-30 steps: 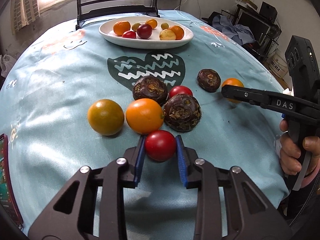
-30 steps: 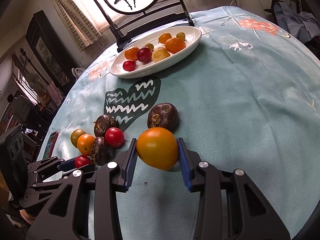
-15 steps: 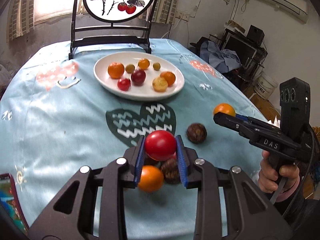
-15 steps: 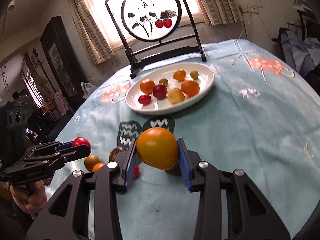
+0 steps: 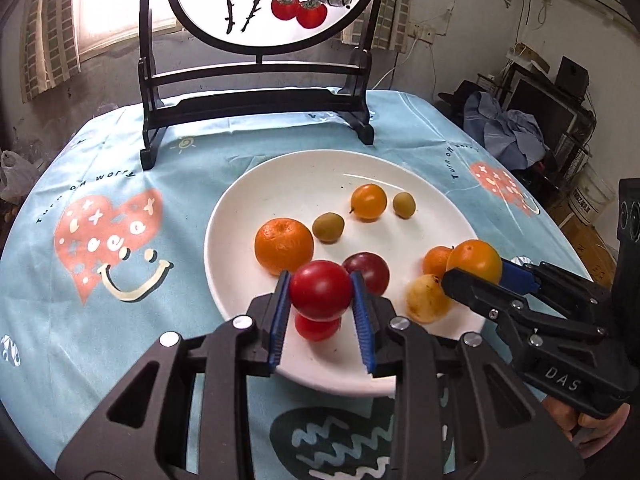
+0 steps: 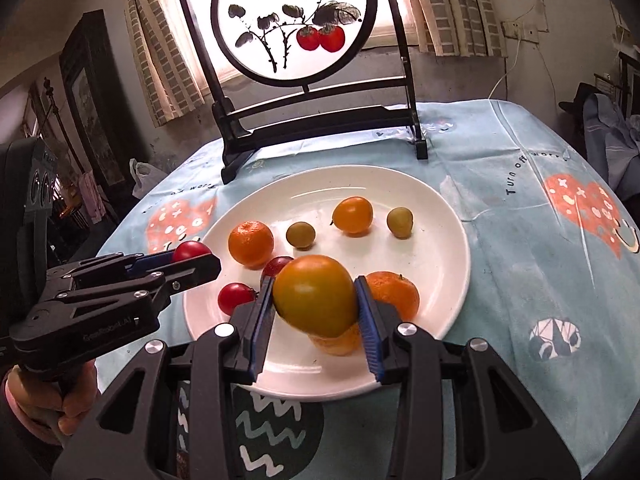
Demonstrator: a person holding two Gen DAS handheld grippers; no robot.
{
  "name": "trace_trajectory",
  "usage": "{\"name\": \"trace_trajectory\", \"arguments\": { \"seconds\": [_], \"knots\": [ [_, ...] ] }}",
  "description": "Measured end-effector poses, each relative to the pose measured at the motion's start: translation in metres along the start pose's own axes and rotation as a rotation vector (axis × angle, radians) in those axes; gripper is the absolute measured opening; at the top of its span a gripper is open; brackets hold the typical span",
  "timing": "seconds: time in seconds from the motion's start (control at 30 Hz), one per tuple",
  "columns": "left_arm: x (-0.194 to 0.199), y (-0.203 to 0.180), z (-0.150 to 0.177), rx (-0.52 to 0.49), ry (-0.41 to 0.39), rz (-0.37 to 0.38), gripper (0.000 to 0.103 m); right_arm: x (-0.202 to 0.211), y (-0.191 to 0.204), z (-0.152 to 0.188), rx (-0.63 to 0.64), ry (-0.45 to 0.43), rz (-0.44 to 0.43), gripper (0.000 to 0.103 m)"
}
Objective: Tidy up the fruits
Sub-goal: 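Carry both tomatoes over the plate and open both tools to release, then move both open tools back to the remaining fruits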
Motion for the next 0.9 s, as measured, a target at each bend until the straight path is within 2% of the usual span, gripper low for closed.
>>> {"name": "trace_trajectory", "arguments": {
  "seconds": [0.03,0.07,0.13,0.17,0.2,0.23,0.37,0.5,0.63,0.7,0.8,0.9],
  "knots": [
    [-0.003,0.001,-0.001,0.0,0.002,-0.011,0.033,-0.003,0.001,0.0,0.008,0.013,0.003,0.042],
    [-0.005,0.002,-0.003,0.0,-0.001,-0.025,0.054,-0.005,0.001,0.002,0.013,0.032,0.008,0.047],
    [0.004,0.005,-0.007,0.006,-0.054,-0.075,0.088,-0.003,0.002,0.003,0.018,0.057,0.02,0.047],
    [0.01,0.006,-0.011,0.006,-0.092,-0.09,0.093,0.001,0.003,0.003,0.021,0.054,0.018,0.051],
    [0.018,0.005,-0.013,0.0,-0.117,-0.091,0.093,0.006,0.004,0.002,0.023,0.047,0.02,0.058],
    [0.025,0.004,-0.014,-0.002,-0.127,-0.082,0.094,0.011,0.005,0.001,0.026,0.036,0.027,0.06],
    [0.056,0.003,-0.004,0.023,-0.142,-0.031,0.099,0.034,0.012,0.001,0.023,-0.009,0.036,0.06],
    [0.083,0.01,0.021,0.026,-0.168,-0.043,0.101,0.055,0.02,0.015,-0.003,-0.038,0.023,0.06],
    [0.095,0.023,0.049,0.048,-0.162,-0.041,0.101,0.064,0.033,0.04,-0.023,-0.027,0.001,0.06],
    [0.094,0.034,0.064,0.073,-0.134,-0.038,0.101,0.066,0.042,0.051,-0.015,-0.014,-0.003,0.06],
    [0.09,0.053,0.079,0.114,-0.072,-0.067,0.101,0.071,0.058,0.067,-0.018,0.003,-0.025,0.06],
    [0.094,0.071,0.086,0.171,-0.074,-0.103,0.101,0.077,0.077,0.082,-0.029,0.021,-0.072,0.06]
  ]
}}
Point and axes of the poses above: each gripper's, at about its wrist camera, not at the fingertips, and x roughly against the way its jaws point, y to its left, z to its underside, the point moved 9 cm from there along -x, roughly the way its jaws point, and after that the axes turned 12 degrees about x, right-handed, at the moved point
